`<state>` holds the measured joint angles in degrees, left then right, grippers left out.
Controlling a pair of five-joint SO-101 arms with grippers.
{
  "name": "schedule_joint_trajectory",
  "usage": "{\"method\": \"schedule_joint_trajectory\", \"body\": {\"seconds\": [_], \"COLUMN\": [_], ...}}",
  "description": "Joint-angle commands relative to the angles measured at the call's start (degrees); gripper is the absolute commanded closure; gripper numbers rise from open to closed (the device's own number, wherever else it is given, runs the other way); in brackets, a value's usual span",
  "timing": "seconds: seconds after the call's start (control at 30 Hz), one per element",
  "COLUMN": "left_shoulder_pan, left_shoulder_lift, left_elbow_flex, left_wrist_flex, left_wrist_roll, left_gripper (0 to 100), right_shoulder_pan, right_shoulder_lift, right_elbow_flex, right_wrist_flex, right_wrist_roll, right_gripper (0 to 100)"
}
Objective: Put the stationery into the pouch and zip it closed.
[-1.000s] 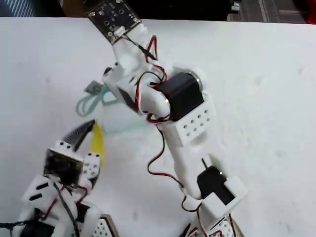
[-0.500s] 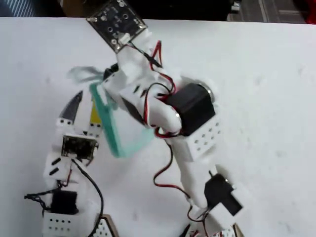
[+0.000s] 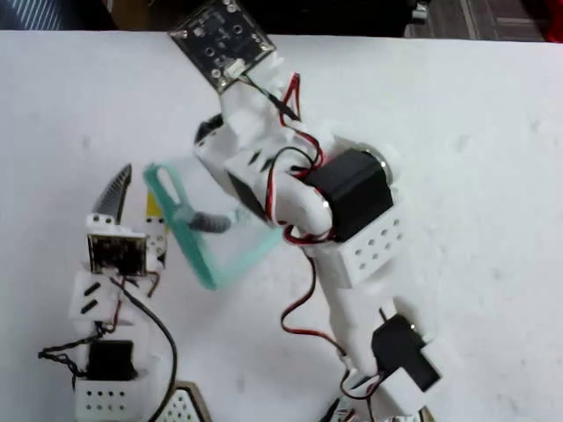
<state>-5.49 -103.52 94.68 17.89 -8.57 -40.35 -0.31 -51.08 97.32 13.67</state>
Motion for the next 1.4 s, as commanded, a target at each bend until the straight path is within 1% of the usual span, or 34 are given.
{"method": "schedule_joint_trajectory", "body": {"seconds": [0.0, 0.03, 0.1, 0.17, 0.23, 0.3, 0.37, 0.47, 0.53, 0.67, 0.73, 0.77, 0.8, 0.83, 0.93, 1.0, 1.03, 1.07, 1.13, 1.2, 1.23, 1.37], "left_shoulder_pan": [1.3, 1.3, 1.3, 1.3, 1.3, 1.3, 1.3, 1.1, 0.9, 0.8, 0.2, -0.5, -1.1, -1.5, -4.4, -8.8, -11.6, -14.5, -19.1, -21.8, -22.5, -22.9], "left_shoulder_lift": [-0.6, -0.6, -0.6, -0.6, -0.6, -0.6, -0.6, -0.6, -0.6, -0.6, -0.6, -0.6, -0.6, -0.6, -0.6, -0.6, -0.6, -0.6, -0.6, -0.6, -0.6, -0.6], "left_elbow_flex": [-2.6, -3.0, -3.5, -3.9, -4.0, -4.0, -3.8, -3.4, -3.3, -4.0, -6.6, -9.0, -11.8, -14.9, -22.1, -23.8, -23.8, -23.7, -23.6, -23.1, -23.0, -20.5], "left_wrist_flex": [1.8, 2.1, 3.3, 3.9, 4.0, 4.0, 4.0, 4.0, 4.0, 4.4, 9.1, 12.9, 17.3, 22.1, 33.8, 37.0, 37.2, 37.2, 36.7, 36.7, 37.1, 42.7], "left_wrist_roll": [0.7, 0.7, 0.7, 0.7, 0.7, 0.7, 0.7, 0.7, 0.7, 0.4, 0.3, -0.6, -3.1, -7.0, -23.6, -33.9, -37.2, -38.8, -39.0, -39.2, -39.1, -39.1], "left_gripper": [87, 87, 87, 87, 87, 87, 87, 87, 88, 87, 87, 87, 87, 87, 87, 87, 87, 87, 87, 88, 88, 88], "right_shoulder_pan": [0.6, 0.4, -0.3, -2.4, -4.5, -6.7, -8.2, -8.5, -7.9, -3.0, -0.7, 0.1, 0.8, 1.2, 2.3, 3.0, 3.2, 3.2, 3.0, 2.9, 2.9, 3.2], "right_shoulder_lift": [-3.6, -4.9, -7.4, -10.7, -15.0, -20.2, -25.5, -30.8, -32.4, -32.9, -33.2, -33.2, -33.0, -32.7, -33.2, -33.2, -33.2, -33.2, -32.9, -32.7, -32.7, -32.7], "right_elbow_flex": [6.4, 9.3, 14.5, 16.8, 18.7, 22.2, 27.4, 36.7, 41.9, 47.6, 49.0, 49.8, 51.1, 52.8, 61.6, 67.7, 70.5, 73.1, 77.6, 81.3, 82.7, 87.2], "right_wrist_flex": [1.3, 1.3, 1.1, 1.1, 1.3, 1.3, 1.2, 0.7, 0.3, 0.3, 0.3, 0.3, 0.3, 0.0, -5.3, -9.9, -12.3, -14.5, -19.2, -24.0, -26.2, -31.9], "right_wrist_roll": [10.0, 12.0, 12.3, 13.3, 17.1, 21.2, 25.1, 29.9, 30.7, 30.9, 30.9, 30.9, 30.9, 30.9, 30.6, 30.4, 30.4, 30.4, 30.4, 30.3, 30.1, 24.5], "right_gripper": [97.8, 97.6, 94.7, 87.2, 79.6, 75.5, 75.9, 77.7, 78.7, 78.9, 78.9, 78.9, 78.9, 78.9, 78.9, 78.9, 78.9, 78.9, 78.9, 78.9, 78.9, 79.0]}}
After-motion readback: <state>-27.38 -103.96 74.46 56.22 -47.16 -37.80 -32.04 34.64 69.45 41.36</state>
